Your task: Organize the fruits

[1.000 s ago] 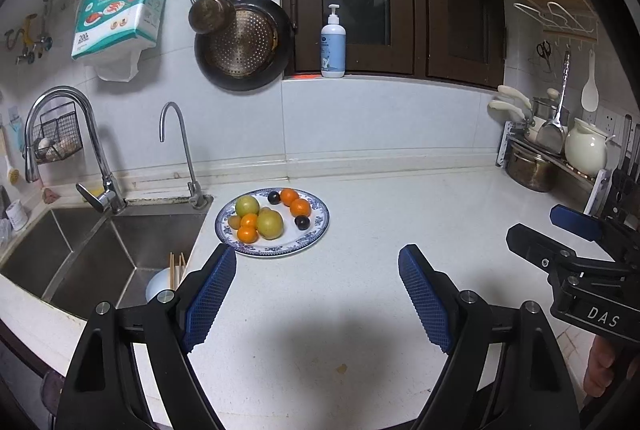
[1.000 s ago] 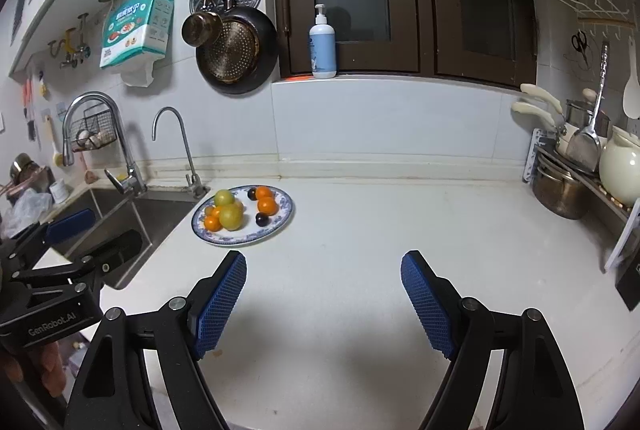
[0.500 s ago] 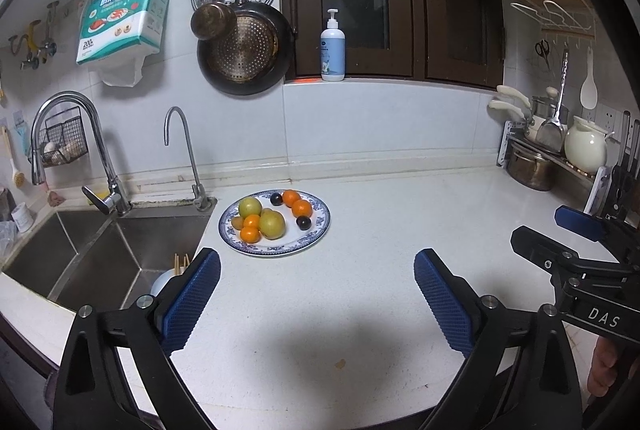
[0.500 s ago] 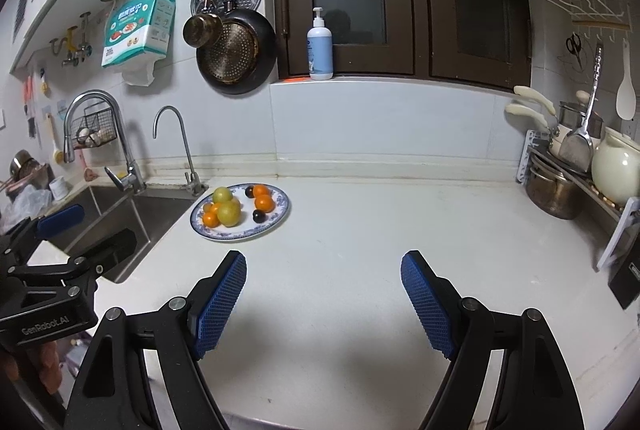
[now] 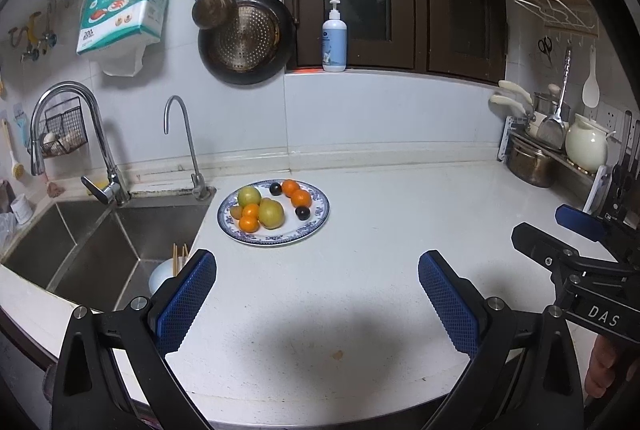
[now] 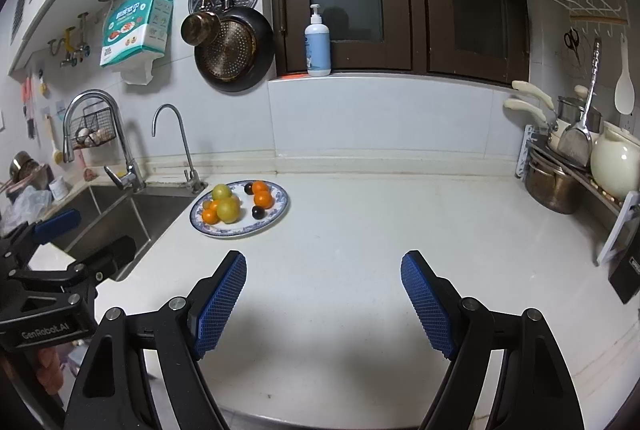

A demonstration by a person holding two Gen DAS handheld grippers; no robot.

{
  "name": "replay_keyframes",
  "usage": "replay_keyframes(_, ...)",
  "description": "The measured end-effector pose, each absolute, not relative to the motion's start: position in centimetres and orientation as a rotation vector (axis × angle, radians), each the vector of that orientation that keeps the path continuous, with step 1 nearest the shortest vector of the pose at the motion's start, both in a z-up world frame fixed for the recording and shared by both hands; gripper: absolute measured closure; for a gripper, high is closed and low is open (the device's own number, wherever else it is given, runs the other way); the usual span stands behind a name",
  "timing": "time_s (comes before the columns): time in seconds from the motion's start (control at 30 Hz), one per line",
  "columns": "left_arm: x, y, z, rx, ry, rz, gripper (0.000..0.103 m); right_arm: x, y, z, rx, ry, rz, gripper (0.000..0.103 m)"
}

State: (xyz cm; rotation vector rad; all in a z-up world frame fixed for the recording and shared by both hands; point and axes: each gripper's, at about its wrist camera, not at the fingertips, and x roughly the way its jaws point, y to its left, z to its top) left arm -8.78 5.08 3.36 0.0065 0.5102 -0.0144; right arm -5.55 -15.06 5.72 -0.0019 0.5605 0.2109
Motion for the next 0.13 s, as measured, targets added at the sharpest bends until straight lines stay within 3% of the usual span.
replay_keyframes(0.13,-8.72,5.14,3.36,0.017,0.505,-0.003,0.0,-5.48,-14.92,5.57,-0.006,0.565,0.215,0.023)
